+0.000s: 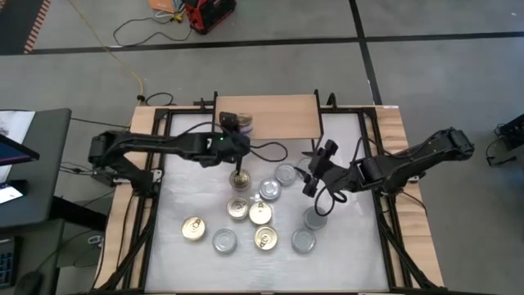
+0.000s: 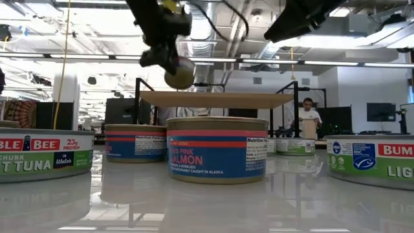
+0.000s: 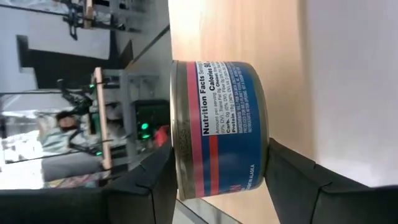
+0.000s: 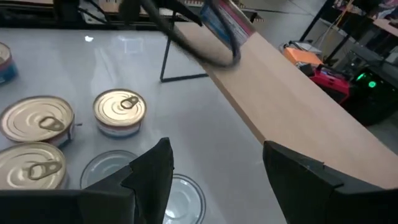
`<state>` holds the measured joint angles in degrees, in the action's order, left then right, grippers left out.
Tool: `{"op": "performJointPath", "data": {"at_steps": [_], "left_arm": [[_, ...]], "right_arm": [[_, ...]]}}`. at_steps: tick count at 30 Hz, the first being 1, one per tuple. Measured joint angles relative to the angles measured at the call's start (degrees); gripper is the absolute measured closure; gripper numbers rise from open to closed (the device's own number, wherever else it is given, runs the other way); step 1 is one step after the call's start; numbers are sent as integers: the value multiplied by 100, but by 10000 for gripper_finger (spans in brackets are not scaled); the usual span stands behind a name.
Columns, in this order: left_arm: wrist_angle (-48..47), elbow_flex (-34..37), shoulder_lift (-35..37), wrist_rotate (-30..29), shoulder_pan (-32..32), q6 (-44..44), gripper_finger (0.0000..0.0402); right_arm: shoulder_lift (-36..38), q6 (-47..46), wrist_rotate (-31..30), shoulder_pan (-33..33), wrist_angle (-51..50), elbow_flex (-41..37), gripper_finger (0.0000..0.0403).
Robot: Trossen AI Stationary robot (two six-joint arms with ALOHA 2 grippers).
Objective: Stack canned seafood by type on shelf
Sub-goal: Put the the blue tuna can on the shelf
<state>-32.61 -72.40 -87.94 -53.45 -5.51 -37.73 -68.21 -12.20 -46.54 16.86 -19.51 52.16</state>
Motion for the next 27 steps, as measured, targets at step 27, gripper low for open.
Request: {"op": "performJointPath", "data": {"at_steps": [27], "left_arm": [[-479, -107, -496, -87, -221, 120, 119]], "right_arm": [[-39, -447, 4, 232, -296, -1, 129]]}}
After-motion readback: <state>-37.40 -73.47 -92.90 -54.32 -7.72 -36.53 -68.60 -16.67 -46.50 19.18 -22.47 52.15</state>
